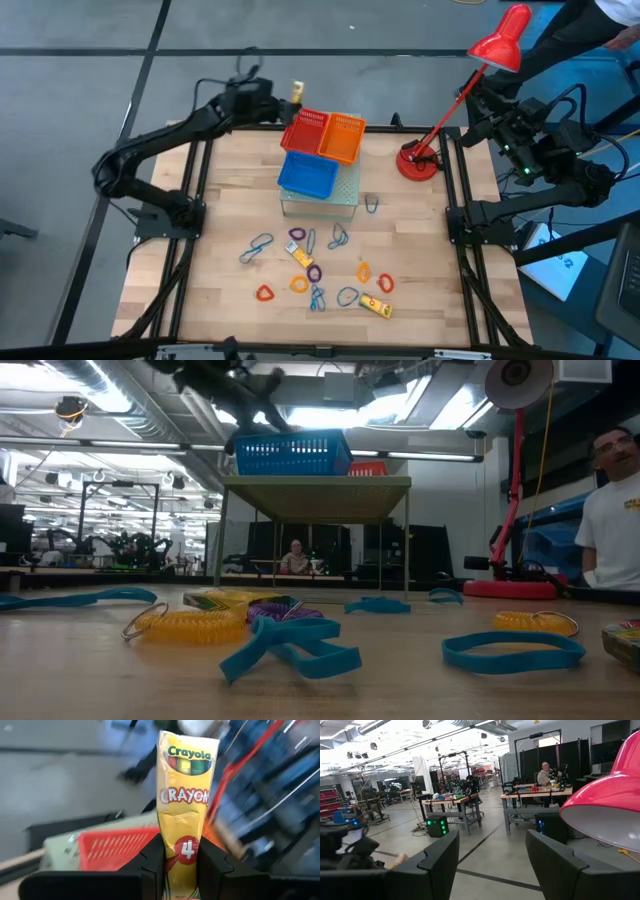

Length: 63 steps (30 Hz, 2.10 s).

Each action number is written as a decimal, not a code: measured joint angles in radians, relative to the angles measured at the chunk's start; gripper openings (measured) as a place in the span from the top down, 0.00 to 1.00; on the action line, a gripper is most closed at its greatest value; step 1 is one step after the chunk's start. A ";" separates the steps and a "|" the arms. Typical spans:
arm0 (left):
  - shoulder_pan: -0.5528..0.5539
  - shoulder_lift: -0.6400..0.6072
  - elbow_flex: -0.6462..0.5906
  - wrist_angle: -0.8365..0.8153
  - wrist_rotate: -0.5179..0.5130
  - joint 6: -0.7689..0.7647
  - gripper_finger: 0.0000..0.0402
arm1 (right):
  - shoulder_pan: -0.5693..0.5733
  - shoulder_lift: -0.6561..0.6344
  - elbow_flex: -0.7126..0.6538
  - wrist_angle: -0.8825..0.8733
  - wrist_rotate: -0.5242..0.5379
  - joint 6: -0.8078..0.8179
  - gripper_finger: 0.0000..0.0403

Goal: Pick & Place Office Desk Supplies
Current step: Put the crayon box into the red basket on the shelf

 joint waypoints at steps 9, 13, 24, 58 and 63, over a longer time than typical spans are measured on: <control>-0.030 0.114 0.218 -0.314 -0.007 0.137 0.81 | 0.000 0.000 0.000 -0.001 0.000 0.000 0.43; -0.037 0.139 0.219 -0.334 -0.008 0.124 0.81 | 0.000 0.000 0.000 -0.002 0.000 0.000 0.43; -0.049 0.157 0.219 -0.338 -0.002 0.109 0.61 | 0.000 0.000 0.000 -0.003 0.000 0.000 0.43; -0.483 -0.405 0.214 -0.619 -0.283 0.351 0.44 | 0.000 0.000 0.000 -0.010 0.001 0.060 0.43; -0.687 -0.303 0.195 -0.711 -0.319 0.463 0.44 | 0.000 0.006 0.000 -0.010 0.001 0.101 0.43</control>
